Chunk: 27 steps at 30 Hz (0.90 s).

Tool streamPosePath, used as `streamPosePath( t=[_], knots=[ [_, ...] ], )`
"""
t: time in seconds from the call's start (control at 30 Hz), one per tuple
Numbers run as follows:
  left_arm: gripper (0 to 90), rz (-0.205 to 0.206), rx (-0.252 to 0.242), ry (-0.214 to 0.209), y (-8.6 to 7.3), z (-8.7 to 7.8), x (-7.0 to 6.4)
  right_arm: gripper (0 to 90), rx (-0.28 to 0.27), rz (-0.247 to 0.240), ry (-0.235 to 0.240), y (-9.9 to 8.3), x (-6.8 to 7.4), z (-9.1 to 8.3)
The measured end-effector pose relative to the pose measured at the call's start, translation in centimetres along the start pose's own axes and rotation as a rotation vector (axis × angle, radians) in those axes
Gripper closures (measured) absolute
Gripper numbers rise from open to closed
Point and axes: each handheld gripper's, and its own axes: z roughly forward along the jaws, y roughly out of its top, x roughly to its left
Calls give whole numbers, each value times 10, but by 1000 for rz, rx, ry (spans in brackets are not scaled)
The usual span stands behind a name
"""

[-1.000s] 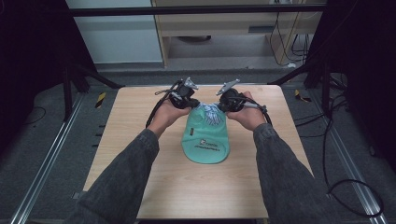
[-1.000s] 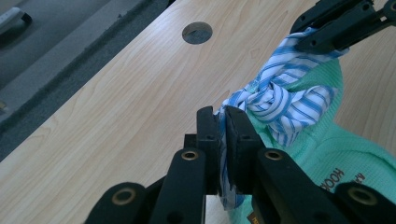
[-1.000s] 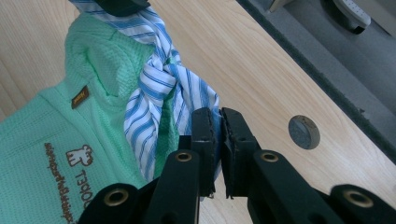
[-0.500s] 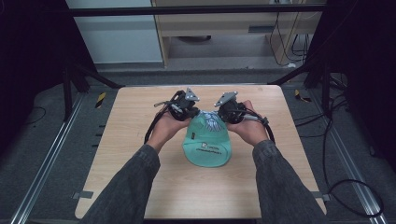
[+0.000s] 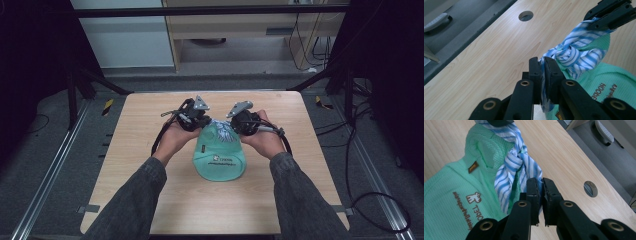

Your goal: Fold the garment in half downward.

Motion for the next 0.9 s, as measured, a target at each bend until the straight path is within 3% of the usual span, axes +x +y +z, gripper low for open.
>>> streamPosePath(
  t=[0.13, 0.37, 0.5, 0.9],
  knots=[
    [847, 14, -2, -2, -1, 2, -1, 845, -1, -2, 0, -3, 4, -3],
    [847, 7, -6, -8, 11, 7, 4, 844, 5, 6, -21, 0, -6, -4],
    [847, 47, 9, -7, 4, 7, -6, 844, 6, -5, -7, -7, -1, -3],
    [845, 72, -12, -11, -21, -3, -36, 844, -17, -33, 18, -30, 25, -10]
  ],
)
